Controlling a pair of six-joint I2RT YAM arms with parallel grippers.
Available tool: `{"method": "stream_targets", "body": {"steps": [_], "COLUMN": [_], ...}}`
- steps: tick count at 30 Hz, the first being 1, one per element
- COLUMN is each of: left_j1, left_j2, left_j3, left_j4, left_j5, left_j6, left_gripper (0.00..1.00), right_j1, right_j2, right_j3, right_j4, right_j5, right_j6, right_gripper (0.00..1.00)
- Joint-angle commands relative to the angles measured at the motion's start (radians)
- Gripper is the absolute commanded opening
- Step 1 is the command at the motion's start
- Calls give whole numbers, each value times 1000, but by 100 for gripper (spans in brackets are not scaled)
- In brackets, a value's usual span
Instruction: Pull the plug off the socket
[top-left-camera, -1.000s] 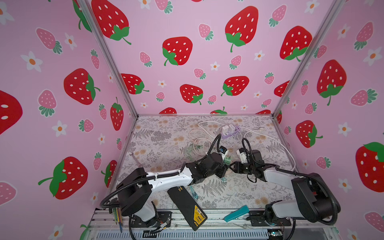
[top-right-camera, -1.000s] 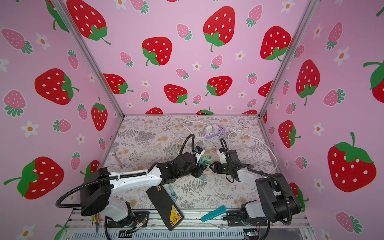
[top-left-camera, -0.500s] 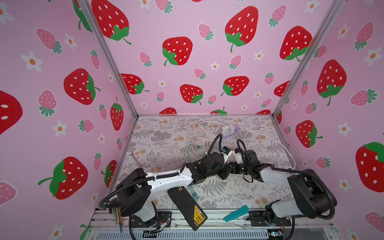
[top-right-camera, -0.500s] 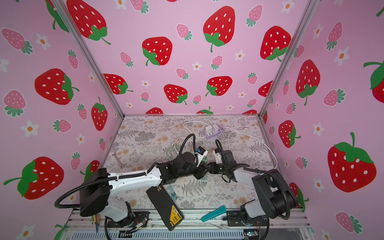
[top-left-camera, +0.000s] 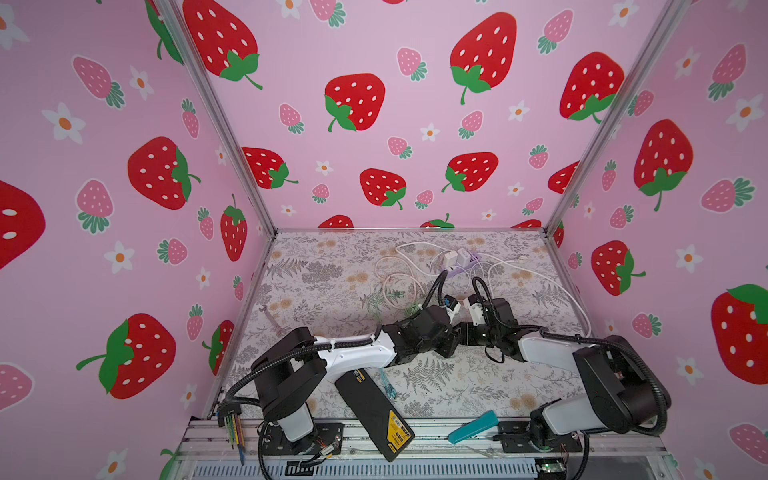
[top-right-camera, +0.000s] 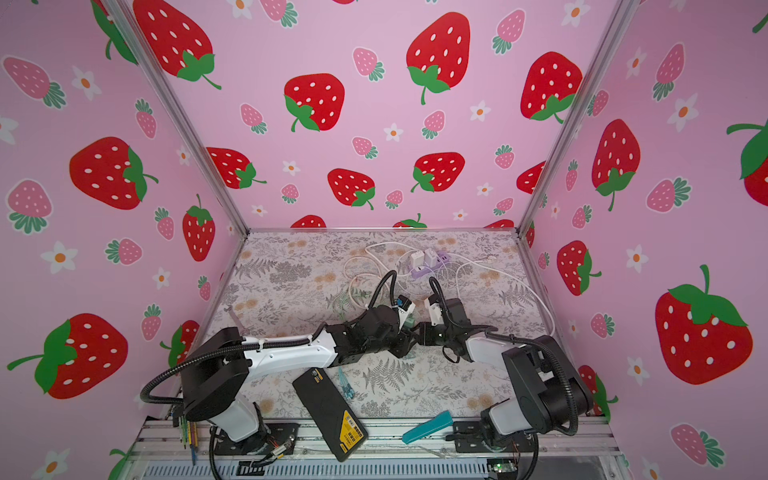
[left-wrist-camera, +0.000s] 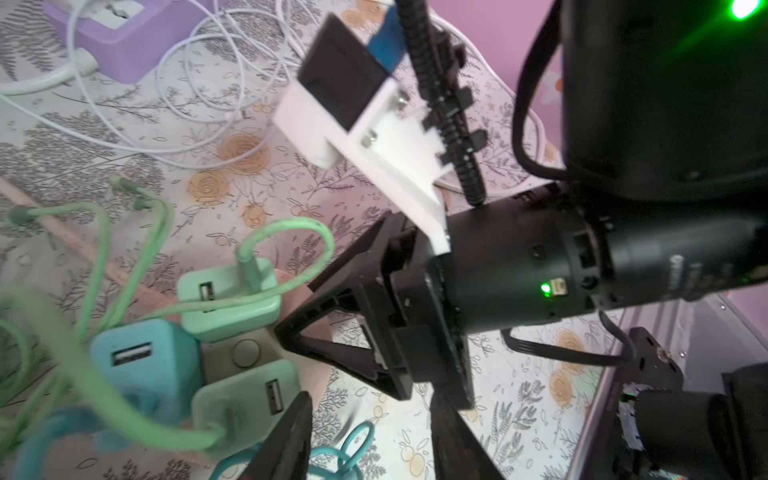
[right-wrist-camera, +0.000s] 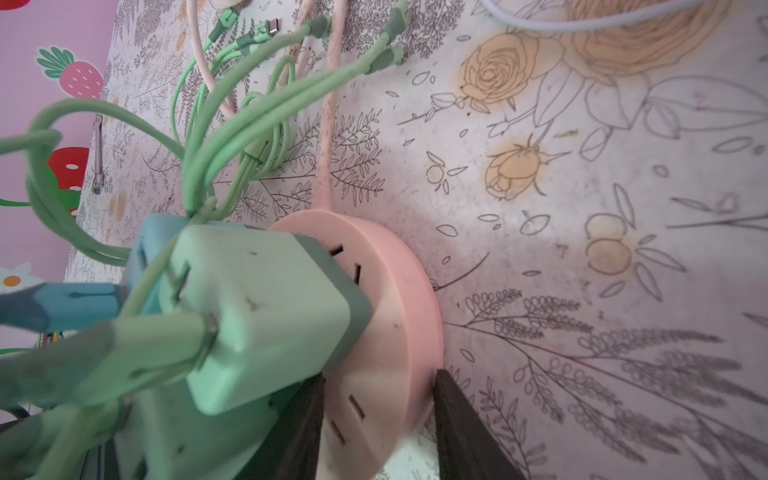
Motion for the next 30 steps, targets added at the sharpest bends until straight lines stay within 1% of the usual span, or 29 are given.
{"method": "stream_targets", "body": {"steps": [1,8,13,18,22,26,30], "left_j1": [5,14,22,21,16,3,-8], "left_j2": [-42,-87,-54,-6,42,78,106], "left_j3": [-23,-92,-96,-78,-40,-7,19], "left_j4": [-28,-23,-8,19,14,2,-7], "left_j5": [-68,-150,-164,-162,-155,-189,-236], "left_j6": [-13,16,58,83,96,97,80], "left_gripper": [47,48,48,51,52,51,51], "right_j1": [8,7,7,7,8,7,6], "right_j2": [14,30,31,17,3,-14,-6], "right_j3": [15,13,5,-7,-14,-33,-45], "right_j4": [-14,-1,9,19,22,37,69], "right_j5": [26,26,26,23,33,49,38], "right_j6": [-15,-38,-47,-56,-71,-92,-121], "right_gripper": [45,45,45,46,45,46,46]}}
